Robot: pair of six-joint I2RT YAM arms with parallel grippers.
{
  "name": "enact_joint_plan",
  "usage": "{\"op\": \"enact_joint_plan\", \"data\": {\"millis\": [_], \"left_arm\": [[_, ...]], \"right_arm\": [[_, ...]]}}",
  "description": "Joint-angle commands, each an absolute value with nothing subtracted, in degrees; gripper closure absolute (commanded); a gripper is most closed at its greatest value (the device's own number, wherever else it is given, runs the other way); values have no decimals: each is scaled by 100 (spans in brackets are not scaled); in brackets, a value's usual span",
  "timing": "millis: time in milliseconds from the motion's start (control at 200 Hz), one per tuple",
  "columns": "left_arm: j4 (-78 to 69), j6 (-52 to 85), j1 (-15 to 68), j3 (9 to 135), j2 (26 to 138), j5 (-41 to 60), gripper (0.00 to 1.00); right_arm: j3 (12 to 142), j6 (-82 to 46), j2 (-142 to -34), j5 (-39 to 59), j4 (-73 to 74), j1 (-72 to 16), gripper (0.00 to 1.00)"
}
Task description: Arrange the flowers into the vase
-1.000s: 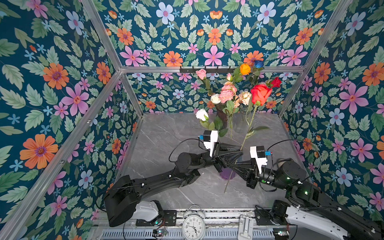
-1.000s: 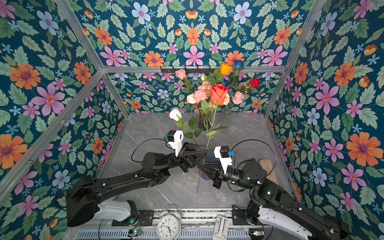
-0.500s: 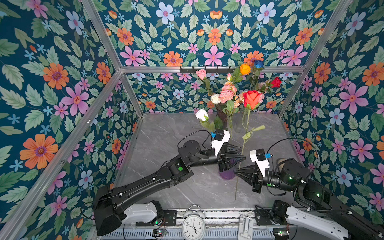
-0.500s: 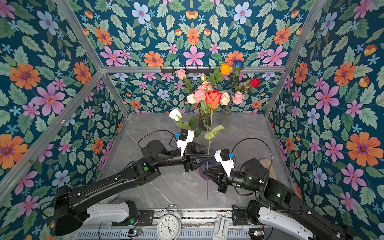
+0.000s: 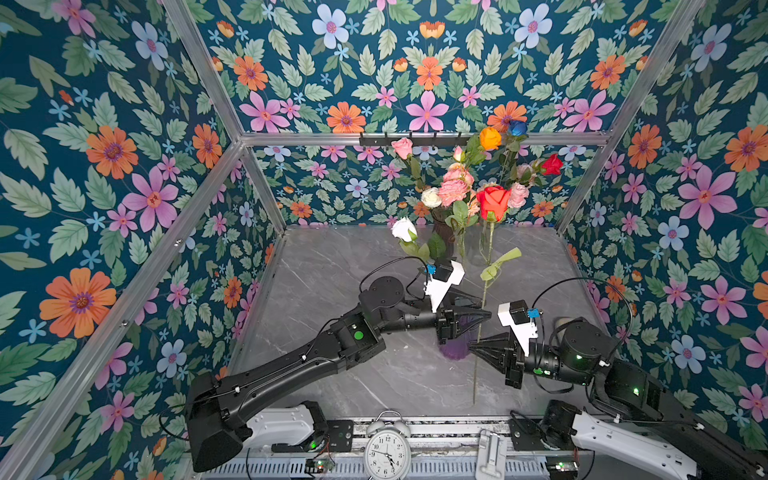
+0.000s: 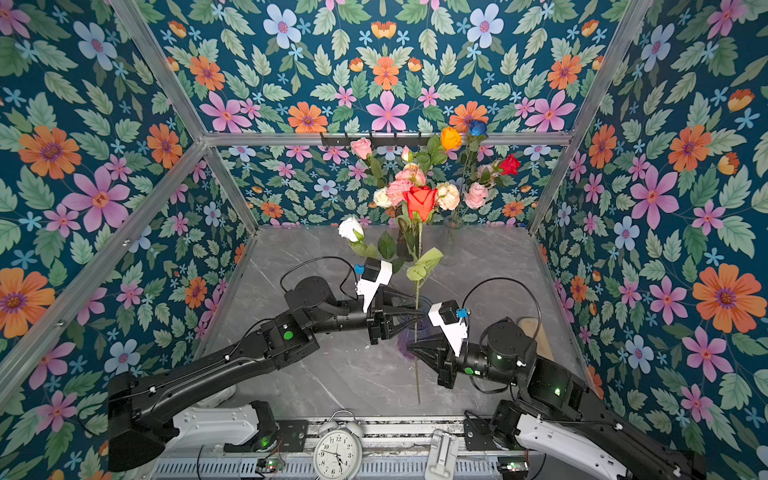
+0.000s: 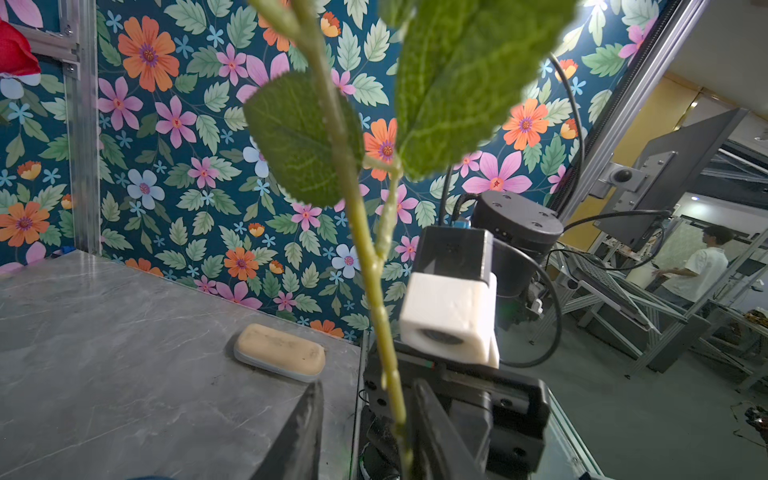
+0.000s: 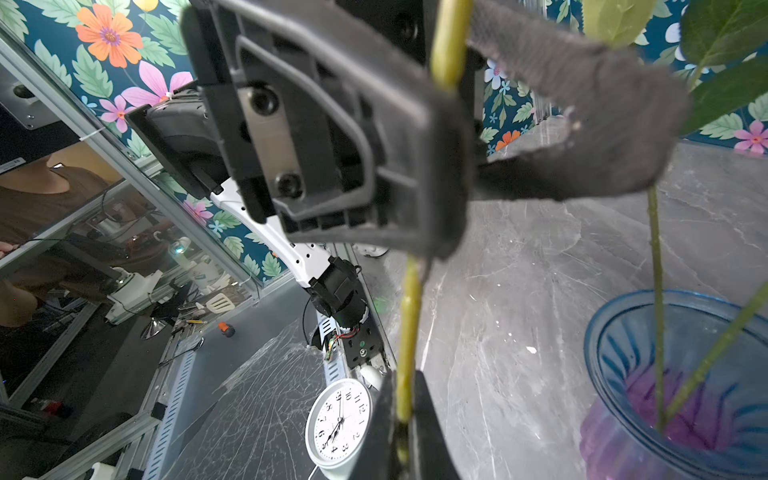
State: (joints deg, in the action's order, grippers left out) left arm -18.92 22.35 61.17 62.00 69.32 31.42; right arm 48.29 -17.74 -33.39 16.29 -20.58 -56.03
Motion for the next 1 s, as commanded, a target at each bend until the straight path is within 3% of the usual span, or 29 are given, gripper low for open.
{"op": "enact_joint_plan", "data": {"millis": [0, 135, 245, 365, 450, 535, 665, 841, 996], "left_arm": [[-1896, 2200, 6108, 6267, 6970, 3219, 72], [-1916, 2197, 6108, 6267, 6970, 3205, 79], [-1958, 2222, 6108, 6262, 6987, 3256, 100], [-2012, 2241, 6107, 6206, 6954, 3223, 100], [-2021, 2187, 6105, 6140, 6880, 3168, 100], [-2019, 2094, 6108, 6050, 6729, 3003, 100], [-2039, 1746, 6107, 5908, 6371, 2614, 100], [-2311, 932, 6108, 5794, 5828, 2228, 100], [-3100, 487, 6108, 5483, 5532, 1961, 100]], "right_arm": [[4800, -1696, -3257, 1562, -2146, -5605, 100], [4729, -1733, -3199, 1532, -2134, -5607, 100], [4689, -1748, -3226, 1503, -2136, -5607, 100], [4599, -1780, -3110, 1380, -2079, -5607, 100], [4562, -1780, -2907, 1100, -2146, -5603, 64], [4550, -1719, -2518, 716, -2371, -5607, 44], [4513, -1735, -1671, -257, -2941, -5605, 35], [4100, -2483, -750, -2427, -3963, -5607, 28], [3518, -3062, -281, -2911, -4318, -5607, 28]]}}
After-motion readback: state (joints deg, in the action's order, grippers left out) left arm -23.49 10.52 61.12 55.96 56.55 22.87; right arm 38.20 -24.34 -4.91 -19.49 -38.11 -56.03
